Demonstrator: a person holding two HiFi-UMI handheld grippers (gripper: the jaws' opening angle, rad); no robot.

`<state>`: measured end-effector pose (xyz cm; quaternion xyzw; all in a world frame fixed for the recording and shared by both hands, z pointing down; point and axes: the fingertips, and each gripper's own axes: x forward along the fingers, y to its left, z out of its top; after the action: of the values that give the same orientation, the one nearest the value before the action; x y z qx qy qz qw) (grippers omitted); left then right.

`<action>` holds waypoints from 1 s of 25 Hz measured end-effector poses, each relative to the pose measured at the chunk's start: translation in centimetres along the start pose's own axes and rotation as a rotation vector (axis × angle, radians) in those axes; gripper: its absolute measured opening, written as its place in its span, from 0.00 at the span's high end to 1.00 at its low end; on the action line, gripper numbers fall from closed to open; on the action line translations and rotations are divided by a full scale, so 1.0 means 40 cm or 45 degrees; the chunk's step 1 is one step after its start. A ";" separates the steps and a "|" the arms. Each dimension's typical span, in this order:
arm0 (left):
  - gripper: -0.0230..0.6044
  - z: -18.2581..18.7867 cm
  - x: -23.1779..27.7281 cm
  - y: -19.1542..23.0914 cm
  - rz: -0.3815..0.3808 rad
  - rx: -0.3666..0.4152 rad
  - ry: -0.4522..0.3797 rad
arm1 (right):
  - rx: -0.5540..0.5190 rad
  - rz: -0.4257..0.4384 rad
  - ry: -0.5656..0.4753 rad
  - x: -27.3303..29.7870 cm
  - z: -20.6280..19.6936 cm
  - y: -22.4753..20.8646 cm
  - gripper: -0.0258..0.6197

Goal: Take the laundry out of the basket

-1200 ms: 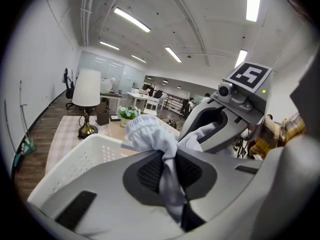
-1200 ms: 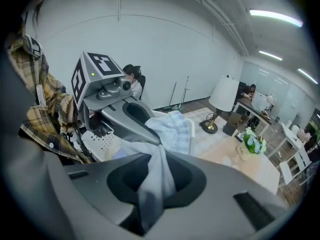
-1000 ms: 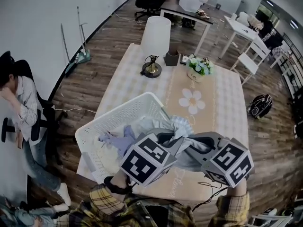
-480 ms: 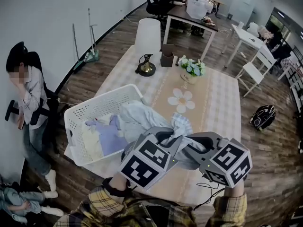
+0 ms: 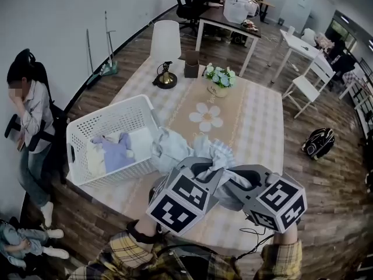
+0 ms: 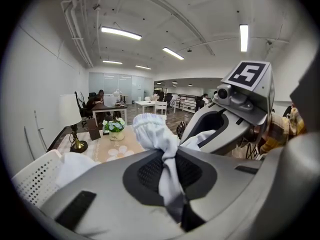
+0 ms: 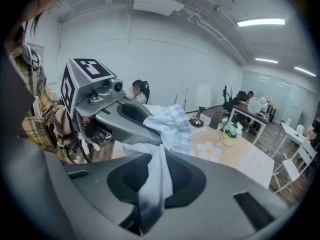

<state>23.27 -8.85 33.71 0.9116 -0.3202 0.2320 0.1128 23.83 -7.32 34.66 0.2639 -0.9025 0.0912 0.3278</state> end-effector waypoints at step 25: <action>0.83 -0.412 0.285 -0.204 -0.333 -0.095 0.372 | 0.500 -0.020 0.206 0.101 -0.523 0.056 0.82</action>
<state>30.51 -2.79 53.16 0.8972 -0.1878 0.3333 0.2208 31.39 -0.05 53.32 0.3214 -0.8361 0.2836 0.3422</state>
